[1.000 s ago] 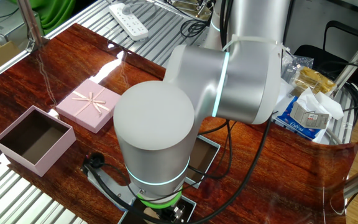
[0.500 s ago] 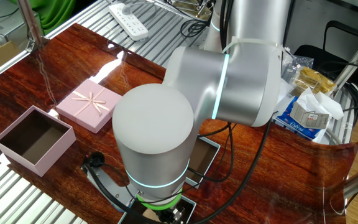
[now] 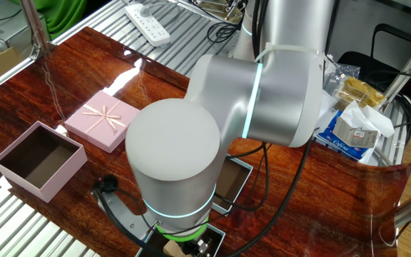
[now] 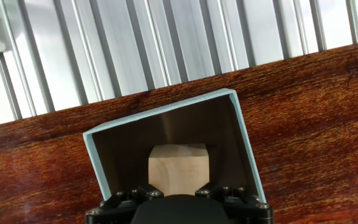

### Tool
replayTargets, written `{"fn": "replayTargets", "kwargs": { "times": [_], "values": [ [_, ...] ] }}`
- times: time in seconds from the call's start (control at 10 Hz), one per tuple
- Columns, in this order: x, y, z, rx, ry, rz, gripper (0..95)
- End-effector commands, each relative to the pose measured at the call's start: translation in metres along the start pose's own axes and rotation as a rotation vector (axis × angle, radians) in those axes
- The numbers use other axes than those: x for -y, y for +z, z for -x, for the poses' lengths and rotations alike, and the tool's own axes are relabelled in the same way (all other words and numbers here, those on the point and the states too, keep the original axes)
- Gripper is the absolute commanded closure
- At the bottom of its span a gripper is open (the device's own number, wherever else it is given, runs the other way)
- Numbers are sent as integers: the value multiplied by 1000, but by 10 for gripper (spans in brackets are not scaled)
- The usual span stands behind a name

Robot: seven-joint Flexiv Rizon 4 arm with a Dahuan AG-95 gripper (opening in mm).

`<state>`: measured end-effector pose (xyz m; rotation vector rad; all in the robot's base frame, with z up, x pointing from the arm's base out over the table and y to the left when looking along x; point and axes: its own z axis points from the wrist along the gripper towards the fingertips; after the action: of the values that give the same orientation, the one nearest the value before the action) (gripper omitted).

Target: Move an object from one box to another

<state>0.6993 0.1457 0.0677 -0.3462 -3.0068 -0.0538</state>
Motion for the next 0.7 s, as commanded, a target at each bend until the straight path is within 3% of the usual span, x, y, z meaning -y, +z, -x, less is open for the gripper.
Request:
{"fn": "replayTargets", "kwargs": {
  "times": [0.1, 0.5, 0.7],
  "values": [
    [2, -5, -1, -5, 12, 0, 380],
    [3, -11, -3, -26, 36, -8, 380],
    [5, -16, -4, -51, 53, -20, 380]
  ]
}}
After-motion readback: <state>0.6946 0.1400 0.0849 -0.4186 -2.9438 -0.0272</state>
